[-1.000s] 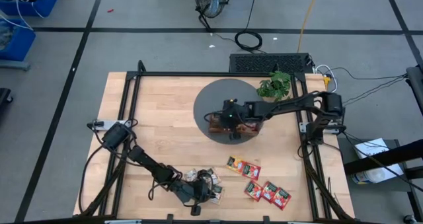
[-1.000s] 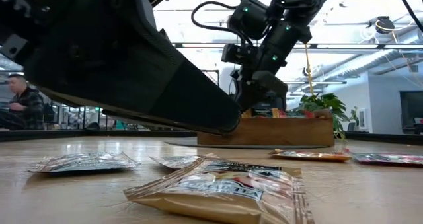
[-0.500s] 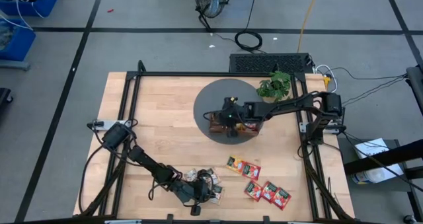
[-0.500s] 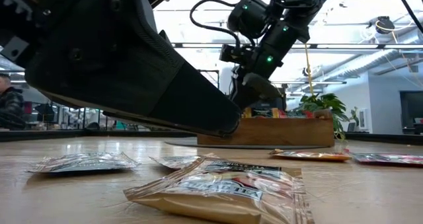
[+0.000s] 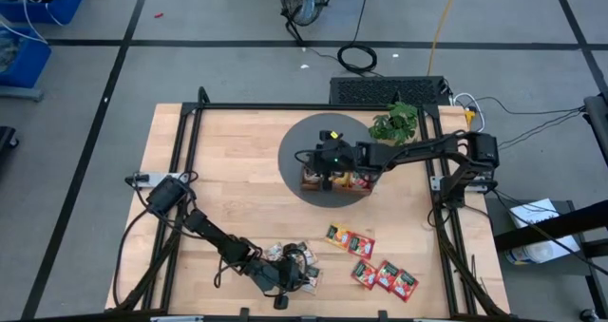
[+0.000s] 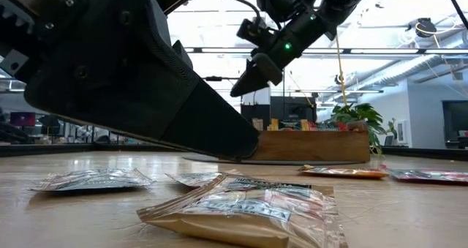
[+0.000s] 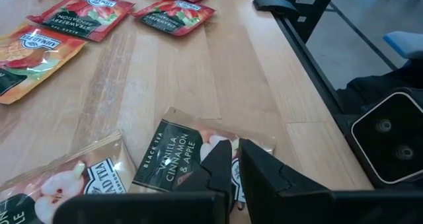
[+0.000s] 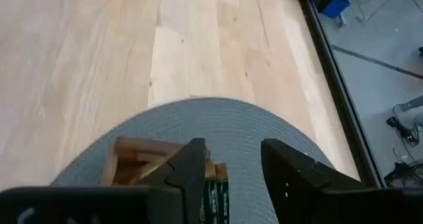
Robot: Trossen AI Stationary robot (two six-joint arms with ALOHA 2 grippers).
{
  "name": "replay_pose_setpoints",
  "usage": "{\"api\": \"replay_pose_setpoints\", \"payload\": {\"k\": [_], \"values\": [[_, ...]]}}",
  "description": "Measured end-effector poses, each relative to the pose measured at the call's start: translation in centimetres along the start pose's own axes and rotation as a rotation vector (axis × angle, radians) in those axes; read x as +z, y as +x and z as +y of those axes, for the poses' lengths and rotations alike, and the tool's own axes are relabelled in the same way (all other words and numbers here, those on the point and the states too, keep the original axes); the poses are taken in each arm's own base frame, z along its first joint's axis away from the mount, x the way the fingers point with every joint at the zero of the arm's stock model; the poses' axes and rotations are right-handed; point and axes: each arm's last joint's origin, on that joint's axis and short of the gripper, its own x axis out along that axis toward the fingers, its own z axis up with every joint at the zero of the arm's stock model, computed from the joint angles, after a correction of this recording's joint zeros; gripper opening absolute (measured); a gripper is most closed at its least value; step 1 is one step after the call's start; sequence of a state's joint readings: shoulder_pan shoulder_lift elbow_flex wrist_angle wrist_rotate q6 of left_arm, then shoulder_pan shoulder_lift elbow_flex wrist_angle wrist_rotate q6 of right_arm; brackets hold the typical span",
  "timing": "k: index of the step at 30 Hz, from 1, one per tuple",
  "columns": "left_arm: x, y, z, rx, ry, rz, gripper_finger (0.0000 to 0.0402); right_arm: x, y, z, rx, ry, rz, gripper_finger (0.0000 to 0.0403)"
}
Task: Pick & Place Tea
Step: Put the red tea bag into the right section of the wooden organiser
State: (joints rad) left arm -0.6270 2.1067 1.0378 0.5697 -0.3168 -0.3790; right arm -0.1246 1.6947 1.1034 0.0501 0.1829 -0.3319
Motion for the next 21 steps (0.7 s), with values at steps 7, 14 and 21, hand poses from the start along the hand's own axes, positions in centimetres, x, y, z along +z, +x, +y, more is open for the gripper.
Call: {"api": "replay_pose_setpoints", "payload": {"k": [7,14,21], "values": [[-0.1,0.0,-0.1,-0.001,0.002,0.003,0.0033,-0.2,0.0,-0.1,0.002,0.071,0.016,0.0113],[0.1,0.0,-0.1,-0.007,-0.007,-0.016,0.0033,0.3,-2.7,3.1,0.122,0.058,0.06,0.0028],[1.8,-0.9,-0.5,-0.039,-0.146,-0.057,0.0033,-1.1,-8.2,11.5,0.328,0.015,-0.007,0.0006]]}}
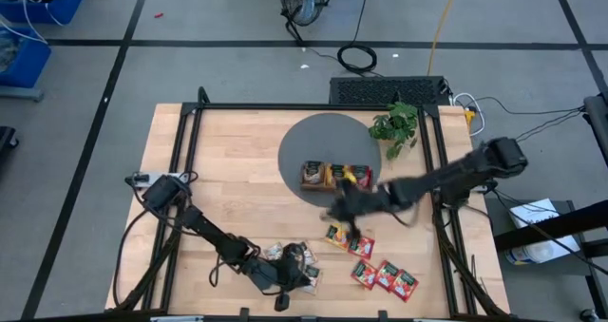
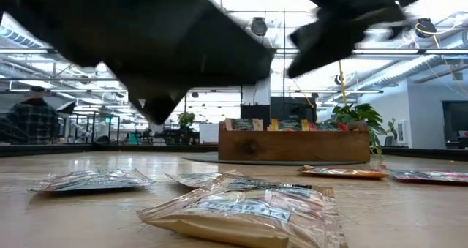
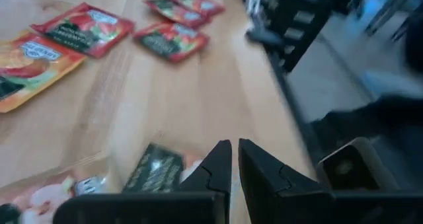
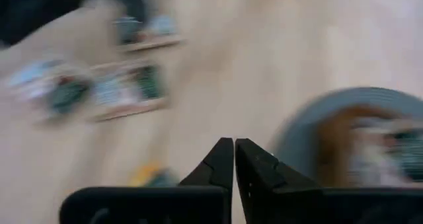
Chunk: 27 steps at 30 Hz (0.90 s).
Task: Pick & Place Tea
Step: Put the red tea bag into the right section of the wooden organiser
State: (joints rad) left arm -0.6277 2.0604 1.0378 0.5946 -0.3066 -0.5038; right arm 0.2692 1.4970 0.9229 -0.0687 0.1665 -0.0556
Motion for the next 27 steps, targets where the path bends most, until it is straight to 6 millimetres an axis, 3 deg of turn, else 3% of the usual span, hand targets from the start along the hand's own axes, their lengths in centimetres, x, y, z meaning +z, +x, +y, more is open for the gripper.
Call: {"api": "replay_pose_setpoints", "payload": {"k": [6,10,18,23,27], "values": [[1.0,-0.6,-0.5,-0.029,-0.065,-0.02,0.0033,-4.8,-1.2,7.9,0.15,-0.082,-0.124,0.0003],[1.0,-0.6,-0.5,-0.028,-0.066,-0.019,0.0033,-7.0,-2.2,10.4,0.205,-0.098,-0.217,0.0001],[1.3,-0.4,-0.1,-0.016,0.007,-0.033,0.0033,-7.4,-2.7,11.1,0.161,-0.176,-0.269,0.0001],[1.0,-0.6,-0.5,0.001,0.045,-0.043,0.0033,-7.3,-2.7,10.6,0.003,-0.103,-0.276,0.0002],[0.8,-0.7,-0.9,-0.001,0.045,-0.042,0.0033,-7.3,-2.7,10.6,0.0,-0.095,-0.276,0.0001]]}}
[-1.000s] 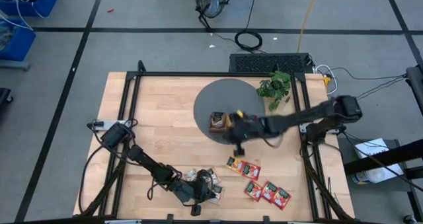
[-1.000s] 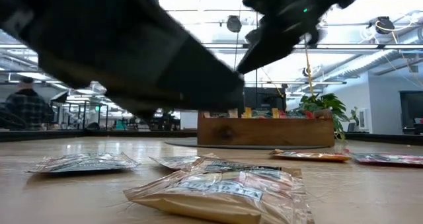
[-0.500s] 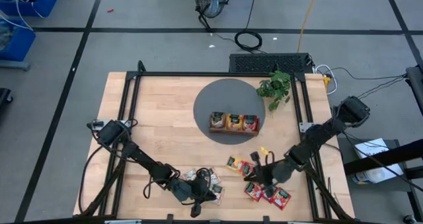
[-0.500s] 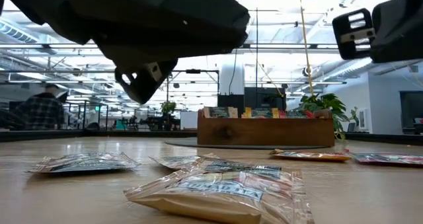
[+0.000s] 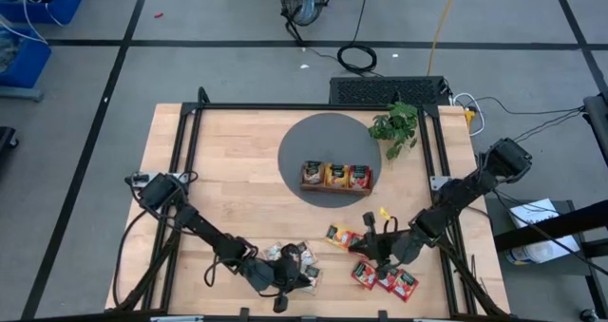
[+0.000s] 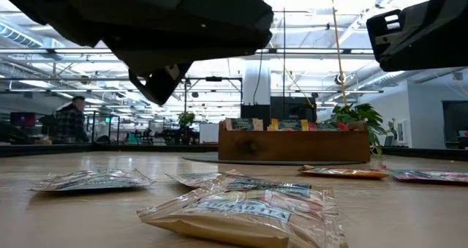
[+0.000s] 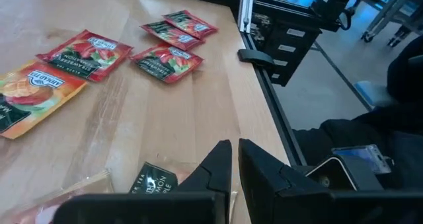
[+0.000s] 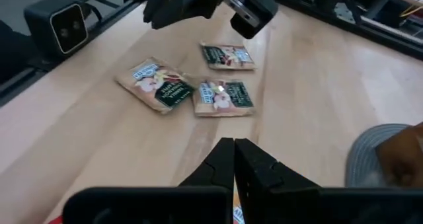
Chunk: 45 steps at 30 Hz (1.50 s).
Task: Pick & Place Tea
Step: Put the red tea bag into the right section of the wooden organiser
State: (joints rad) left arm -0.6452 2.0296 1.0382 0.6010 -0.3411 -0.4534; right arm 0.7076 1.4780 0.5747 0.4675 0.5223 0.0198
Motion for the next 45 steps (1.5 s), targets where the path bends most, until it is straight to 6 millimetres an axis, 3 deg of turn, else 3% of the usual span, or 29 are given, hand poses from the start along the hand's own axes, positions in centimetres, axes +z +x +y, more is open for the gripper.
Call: {"api": "replay_pose_setpoints", "payload": {"k": [3,6,10,16,23,33,45], "values": [[-0.1,-0.1,-0.3,-0.006,0.0,0.001,0.0033,0.0,-0.1,0.3,0.052,0.027,0.001,0.0002],[-0.2,-0.1,-0.2,-0.002,-0.056,0.009,0.0033,0.0,-0.2,0.8,0.208,0.072,0.012,0.0004],[-0.1,0.4,1.4,0.044,-0.137,0.057,0.0033,-0.4,-0.5,1.5,0.405,0.168,0.081,0.0001],[2.9,2.0,2.8,0.004,-0.157,0.122,0.0033,-1.1,-1.3,3.6,0.384,0.152,0.148,0.0],[5.9,2.8,2.4,0.023,-0.045,0.145,0.0033,-0.9,-2.8,5.5,0.275,0.11,0.187,0.0],[4.9,3.8,2.6,0.087,0.006,0.058,0.0033,-3.4,-1.3,6.3,0.202,0.211,0.304,0.0],[2.9,5.1,3.3,0.079,-0.068,0.099,0.0033,-4.4,2.4,4.8,0.206,0.278,0.316,0.0]]}}
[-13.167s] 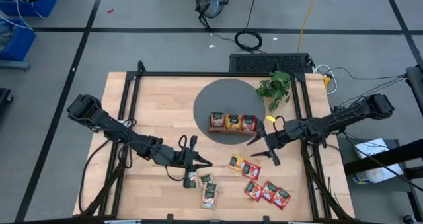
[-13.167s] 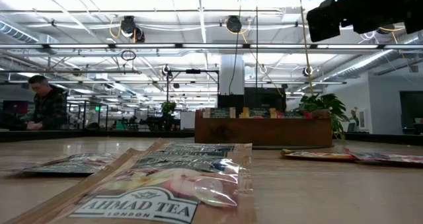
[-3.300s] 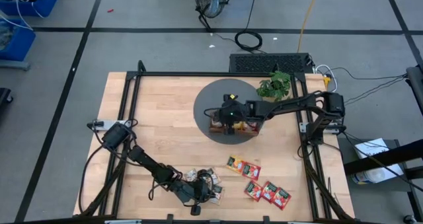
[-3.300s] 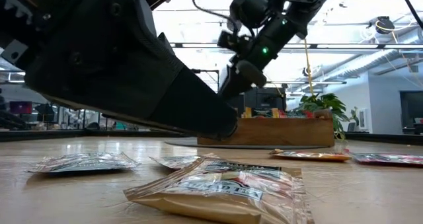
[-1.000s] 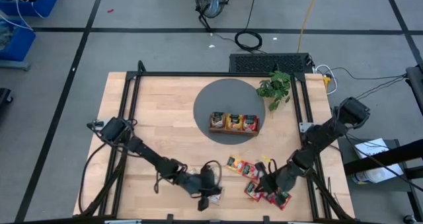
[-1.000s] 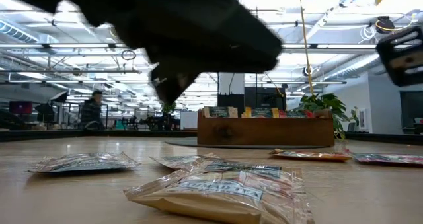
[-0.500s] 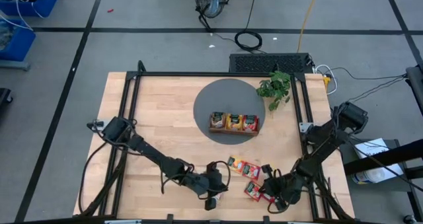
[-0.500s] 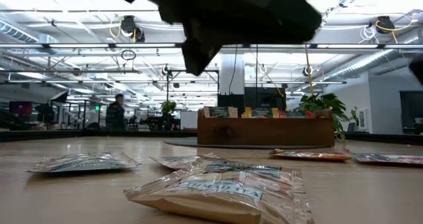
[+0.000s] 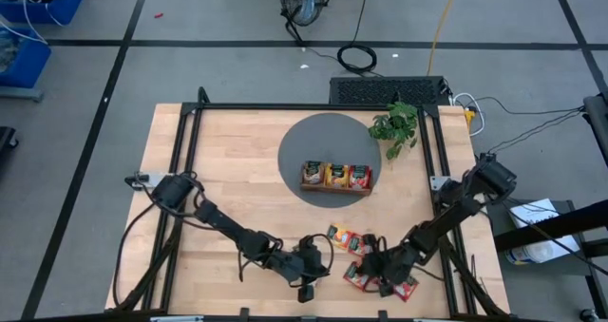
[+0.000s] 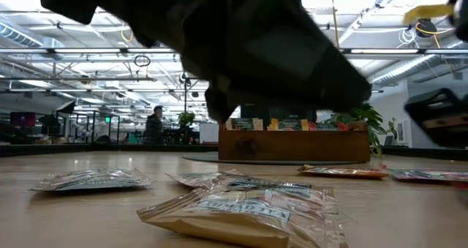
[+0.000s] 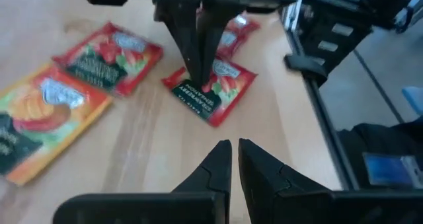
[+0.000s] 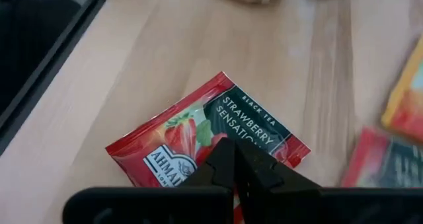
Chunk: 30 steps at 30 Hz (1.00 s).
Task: Pick & Place Tea
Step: Put the red tea bag into the right section of the wooden organiser
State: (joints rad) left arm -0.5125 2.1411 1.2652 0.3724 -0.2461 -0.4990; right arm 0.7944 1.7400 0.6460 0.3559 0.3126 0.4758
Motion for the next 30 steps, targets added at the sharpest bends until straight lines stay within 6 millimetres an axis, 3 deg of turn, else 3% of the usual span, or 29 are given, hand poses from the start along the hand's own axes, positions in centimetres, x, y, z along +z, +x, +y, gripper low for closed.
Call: {"api": "replay_pose_setpoints", "payload": {"k": [6,10,15,20,30], "values": [[-0.3,0.4,0.5,0.011,-0.027,0.014,0.0033,0.8,1.4,-1.0,-0.007,-0.031,-0.083,0.0],[-0.2,0.5,0.8,0.02,-0.049,0.012,0.0033,1.4,0.6,-0.6,-0.044,-0.095,-0.153,0.0],[-0.2,0.5,0.9,0.025,-0.054,0.015,0.0033,3.1,-1.4,1.4,0.005,-0.144,-0.259,0.0],[-0.1,0.5,1.1,0.027,-0.068,0.008,0.0033,1.7,-1.8,2.6,0.024,-0.131,-0.163,0.0],[0.4,0.7,2.0,0.045,-0.105,-0.004,0.0033,-0.6,0.1,2.4,-0.043,-0.091,-0.072,0.0]]}}
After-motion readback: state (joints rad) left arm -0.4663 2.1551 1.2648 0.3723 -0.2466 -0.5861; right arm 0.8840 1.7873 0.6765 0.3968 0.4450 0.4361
